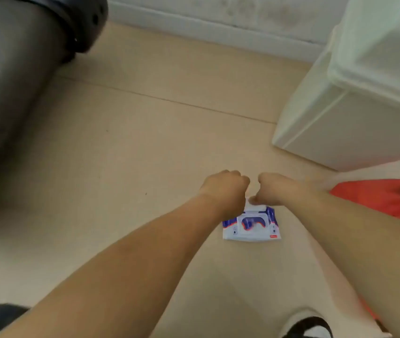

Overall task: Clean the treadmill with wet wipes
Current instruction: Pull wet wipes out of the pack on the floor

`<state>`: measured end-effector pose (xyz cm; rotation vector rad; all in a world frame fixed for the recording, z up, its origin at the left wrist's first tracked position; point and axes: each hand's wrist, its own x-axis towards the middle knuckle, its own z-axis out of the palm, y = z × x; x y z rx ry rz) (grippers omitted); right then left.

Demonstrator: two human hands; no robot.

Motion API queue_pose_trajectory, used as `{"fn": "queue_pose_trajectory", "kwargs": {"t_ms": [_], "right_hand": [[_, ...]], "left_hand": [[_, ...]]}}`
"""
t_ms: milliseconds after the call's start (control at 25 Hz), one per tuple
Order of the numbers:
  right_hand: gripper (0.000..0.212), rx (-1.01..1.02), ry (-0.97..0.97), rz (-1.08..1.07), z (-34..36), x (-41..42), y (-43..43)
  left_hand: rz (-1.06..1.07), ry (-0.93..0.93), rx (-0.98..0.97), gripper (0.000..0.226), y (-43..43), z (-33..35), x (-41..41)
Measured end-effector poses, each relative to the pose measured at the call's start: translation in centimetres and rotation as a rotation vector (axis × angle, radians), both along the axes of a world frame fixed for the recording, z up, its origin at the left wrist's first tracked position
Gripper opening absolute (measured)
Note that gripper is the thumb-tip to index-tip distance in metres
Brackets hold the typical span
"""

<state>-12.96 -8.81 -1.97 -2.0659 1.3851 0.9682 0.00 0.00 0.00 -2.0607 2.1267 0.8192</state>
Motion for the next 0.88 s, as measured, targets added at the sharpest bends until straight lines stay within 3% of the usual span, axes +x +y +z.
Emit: {"fn": "queue_pose_trajectory", "kwargs": {"t_ms": [120,240,360,440,640,880], "right_hand": [[0.069,0.011,0.078,-0.038,-6.1,-1.8,2.1],[0.056,0.012,0.077,-0.065,-9.3,-2.4,4.1],[0.017,0.092,-0.160,-0.224,-9.8,-1.3,3.4],[0.010,0.283,-0.352,-0.438,-9.0,0.6,2.7],[0.030,0.571,-0.701,-0.796,-6.0,6.3,1.0],[0.038,0.637,-0.807,-0.826,-5.9,9.6,0.0]], "left_hand": [[-0.021,-0.028,0.109,0.016,0.5,-5.1,-0.4],[0.043,-0.016,0.196,0.022,1.8,-8.1,-0.2],[0.146,0.052,0.205,0.008,2.8,-9.0,0.3],[0.213,0.103,0.195,0.005,3.2,-9.3,2.0],[0.472,0.212,0.052,0.022,3.6,-9.8,7.1],[0.743,0.331,-0.139,0.012,3.0,-9.8,9.4]]}}
